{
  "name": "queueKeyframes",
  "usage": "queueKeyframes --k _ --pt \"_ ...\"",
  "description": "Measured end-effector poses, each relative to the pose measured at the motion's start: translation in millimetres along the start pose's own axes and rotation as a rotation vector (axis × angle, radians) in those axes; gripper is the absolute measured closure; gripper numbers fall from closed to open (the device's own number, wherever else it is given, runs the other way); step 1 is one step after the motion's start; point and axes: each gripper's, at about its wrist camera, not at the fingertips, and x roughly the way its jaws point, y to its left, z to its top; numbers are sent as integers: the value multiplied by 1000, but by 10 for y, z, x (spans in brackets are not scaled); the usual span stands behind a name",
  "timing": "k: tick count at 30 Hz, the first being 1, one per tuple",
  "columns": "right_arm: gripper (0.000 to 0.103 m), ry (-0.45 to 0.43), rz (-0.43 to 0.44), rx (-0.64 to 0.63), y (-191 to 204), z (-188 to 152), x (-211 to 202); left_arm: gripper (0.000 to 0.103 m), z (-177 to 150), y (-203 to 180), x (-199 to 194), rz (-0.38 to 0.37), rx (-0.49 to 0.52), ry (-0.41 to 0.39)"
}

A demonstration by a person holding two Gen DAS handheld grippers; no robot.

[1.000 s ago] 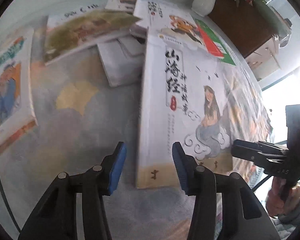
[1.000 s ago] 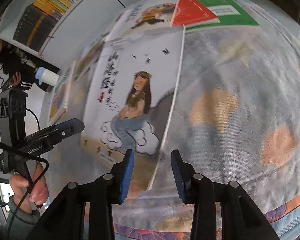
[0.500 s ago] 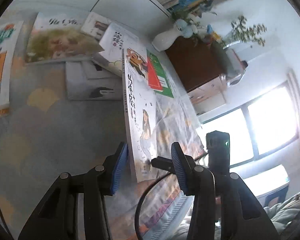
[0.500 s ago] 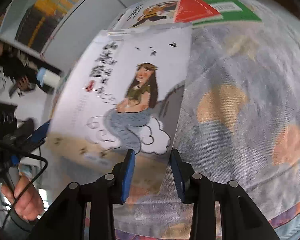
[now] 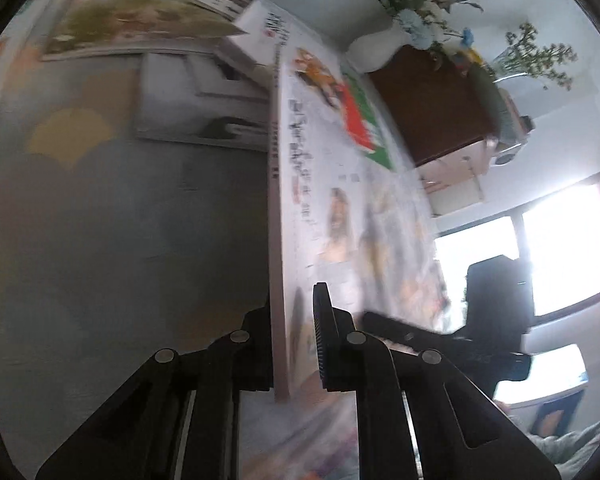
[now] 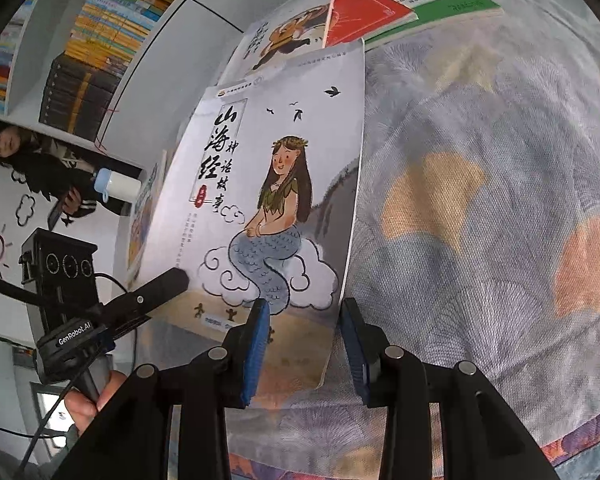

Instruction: Organize books

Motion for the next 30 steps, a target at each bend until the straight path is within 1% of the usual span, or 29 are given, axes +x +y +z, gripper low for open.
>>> queueKeyframes --k 2,3,4,5,6,7,9,10,12,13,14,16,17,18,19,20,21,22,24,25,27,28,29,30 --pt "63 30 56 67 -65 -14 -21 92 56 -50 -42 -132 -65 -17" --pt "63 42 100 106 -149 -45 -71 92 63 -60 -63 -176 -87 -29" --pt "61 42 137 141 -229 -93 -119 92 92 -77 -100 -210 -100 -39" --pt "56 37 163 168 -286 -148 -160 92 129 -96 -119 -221 -105 -43" --pt "47 28 207 205 -370 -199 -210 92 159 -110 -124 -226 -105 -43" --pt "42 14 256 235 -430 -233 -240 92 183 -116 -109 -232 -109 -37" --pt "42 -8 333 283 -494 -244 -237 92 193 -94 -51 -240 -138 -20" --pt "42 -9 367 307 -511 -232 -195 92 186 -68 -15 -259 -169 -9" --pt "42 7 412 336 -513 -227 -85 92 177 28 0 -334 -257 -4" --pt "42 17 424 342 -500 -235 -34 92 179 54 2 -362 -291 -9" --pt "42 24 428 342 -471 -249 -2 92 192 52 -7 -359 -294 -14" --pt "42 10 448 351 -454 -278 17 92 209 9 -34 -321 -254 -17" --pt "42 1 454 361 -466 -276 14 92 216 -1 -18 -316 -249 -7" --pt "47 -12 461 371 -487 -272 0 92 221 6 -1 -323 -256 3" --pt "56 -28 481 384 -511 -256 -17 92 232 18 9 -328 -265 2" --pt "57 -25 499 396 -530 -227 -14 92 237 34 6 -330 -275 -1" --pt "66 -26 494 396 -533 -211 -16 92 236 72 -19 -330 -281 -5" --pt "71 -26 484 382 -527 -189 -25 92 247 78 -18 -318 -285 -7" --pt "72 -24 485 365 -484 -177 -48 92 240 127 -45 -303 -292 -6" --pt "72 -26 483 351 -450 -169 -74 94 236 150 -45 -313 -306 -6" --pt "72 -26 458 317 -397 -147 -109 94 209 200 -43 -369 -351 -4" --pt "71 -22 430 303 -367 -160 -108 93 201 193 -37 -384 -363 -6" --pt "68 -15 414 307 -369 -165 -80 92 202 175 -32 -385 -363 -8" --pt "55 -3 405 322 -356 -157 -37 91 204 149 -27 -385 -357 -9"
